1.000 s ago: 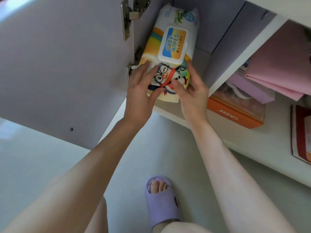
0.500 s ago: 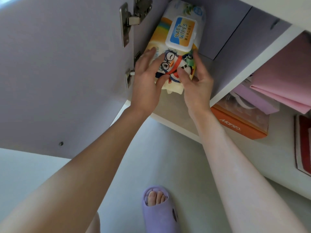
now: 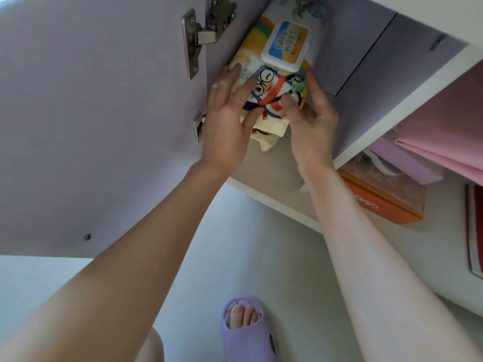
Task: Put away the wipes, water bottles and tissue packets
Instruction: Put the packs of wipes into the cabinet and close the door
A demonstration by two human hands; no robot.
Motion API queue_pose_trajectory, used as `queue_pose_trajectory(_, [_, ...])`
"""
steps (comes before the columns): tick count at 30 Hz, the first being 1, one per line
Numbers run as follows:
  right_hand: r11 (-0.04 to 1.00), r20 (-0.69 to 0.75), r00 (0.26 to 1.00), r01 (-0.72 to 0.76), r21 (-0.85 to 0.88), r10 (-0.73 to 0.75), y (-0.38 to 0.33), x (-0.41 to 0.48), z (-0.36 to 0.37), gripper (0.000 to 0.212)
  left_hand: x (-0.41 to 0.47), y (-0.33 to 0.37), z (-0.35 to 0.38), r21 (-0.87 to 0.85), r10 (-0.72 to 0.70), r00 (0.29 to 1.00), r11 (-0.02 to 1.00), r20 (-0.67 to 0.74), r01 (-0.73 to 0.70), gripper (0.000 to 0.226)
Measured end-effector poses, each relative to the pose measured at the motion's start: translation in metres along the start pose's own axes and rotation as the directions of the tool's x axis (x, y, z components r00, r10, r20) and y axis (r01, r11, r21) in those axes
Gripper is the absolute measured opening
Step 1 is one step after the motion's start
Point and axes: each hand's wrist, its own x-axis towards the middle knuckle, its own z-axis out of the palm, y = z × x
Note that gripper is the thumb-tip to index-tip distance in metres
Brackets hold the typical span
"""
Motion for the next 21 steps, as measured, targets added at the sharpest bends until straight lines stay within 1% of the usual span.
queue_pose_trajectory(2, [1.000, 0.010, 1.000, -0.008, 0.005, 0.008, 0.002, -0.004, 0.000, 0.052, -0.008, -0.003, -0.001, 0.002, -0.007, 1.000, 1.000, -0.015, 0.007, 0.044])
queue_pose_trajectory(6, [1.000, 0.020, 1.000, -0.004, -0.020, 0.005, 0.002, -0.003, 0.005, 0.047, -0.010, -0.006, 0.001, 0.024, 0.005, 1.000, 1.000, -0.002, -0.005, 0.043])
queue_pose_trajectory(9, [0.999, 0.000, 1.000, -0.004, -0.053, 0.004, 0.002, 0.000, 0.009, 0.047, -0.002, -0.006, 0.005, 0.066, 0.029, 1.000, 0.997, 0.003, -0.029, 0.042])
queue_pose_trajectory(14, [0.999, -0.035, 0.999, 0.007, -0.040, -0.009, 0.002, 0.010, 0.015, 0.047, 0.011, -0.009, 0.009, 0.080, 0.022, 1.000, 0.997, 0.007, -0.022, 0.043])
queue_pose_trajectory(21, [0.997, -0.015, 1.000, 0.015, -0.078, -0.016, -0.002, 0.008, 0.015, 0.047, 0.011, -0.011, 0.007, 0.076, 0.024, 0.999, 0.997, 0.035, -0.027, 0.045])
